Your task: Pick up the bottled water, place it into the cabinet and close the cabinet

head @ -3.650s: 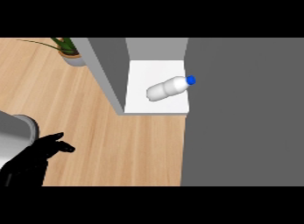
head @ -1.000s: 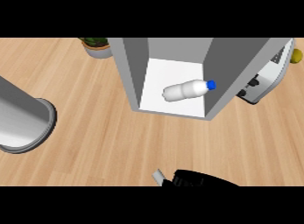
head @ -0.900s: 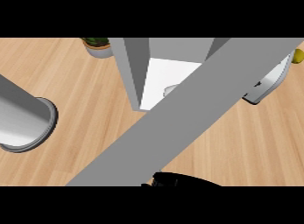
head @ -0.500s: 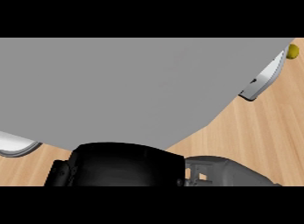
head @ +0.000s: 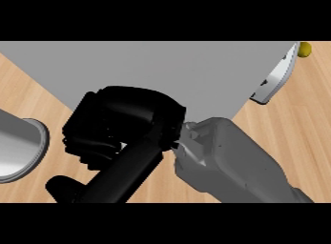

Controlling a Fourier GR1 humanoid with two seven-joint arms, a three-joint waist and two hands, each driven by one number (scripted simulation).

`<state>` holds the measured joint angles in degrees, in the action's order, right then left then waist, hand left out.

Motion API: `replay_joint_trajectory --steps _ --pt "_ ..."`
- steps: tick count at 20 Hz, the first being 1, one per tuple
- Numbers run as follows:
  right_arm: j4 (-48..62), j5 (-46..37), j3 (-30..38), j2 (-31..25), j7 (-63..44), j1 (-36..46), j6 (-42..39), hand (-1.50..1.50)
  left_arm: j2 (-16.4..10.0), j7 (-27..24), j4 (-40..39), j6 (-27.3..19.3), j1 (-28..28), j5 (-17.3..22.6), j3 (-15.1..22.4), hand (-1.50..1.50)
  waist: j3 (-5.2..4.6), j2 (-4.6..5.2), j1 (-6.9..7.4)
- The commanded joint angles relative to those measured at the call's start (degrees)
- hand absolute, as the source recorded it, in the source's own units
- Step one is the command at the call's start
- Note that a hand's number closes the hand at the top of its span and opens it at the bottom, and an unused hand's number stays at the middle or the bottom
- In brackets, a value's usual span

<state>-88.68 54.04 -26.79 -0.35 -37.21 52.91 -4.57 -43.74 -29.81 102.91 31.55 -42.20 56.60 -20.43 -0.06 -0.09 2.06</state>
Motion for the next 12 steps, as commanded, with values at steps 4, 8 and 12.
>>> replay_joint_trajectory --steps 4,8,12 --pt "11.17 -0.58 5.89 -2.63 3.98 -4.5 -9.87 1.5 2.57 1.88 0.41 3.11 -2.05 -0.12 -2.98 -1.5 0.09 0.31 -0.86" --pt "17.54 -1.42 11.87 -4.78 5.63 -1.1 -12.32 1.5 4.49 3.42 3.85 3.63 -4.86 0.41 -5.24 -1.5 0.12 0.2 -0.5" --pt "22.91 -7.73 12.95 -3.22 12.55 2.34 -14.23 1.5 4.5 5.31 0.48 2.77 0.42 -0.52 -4.23 -1.5 0.07 0.43 -0.85"
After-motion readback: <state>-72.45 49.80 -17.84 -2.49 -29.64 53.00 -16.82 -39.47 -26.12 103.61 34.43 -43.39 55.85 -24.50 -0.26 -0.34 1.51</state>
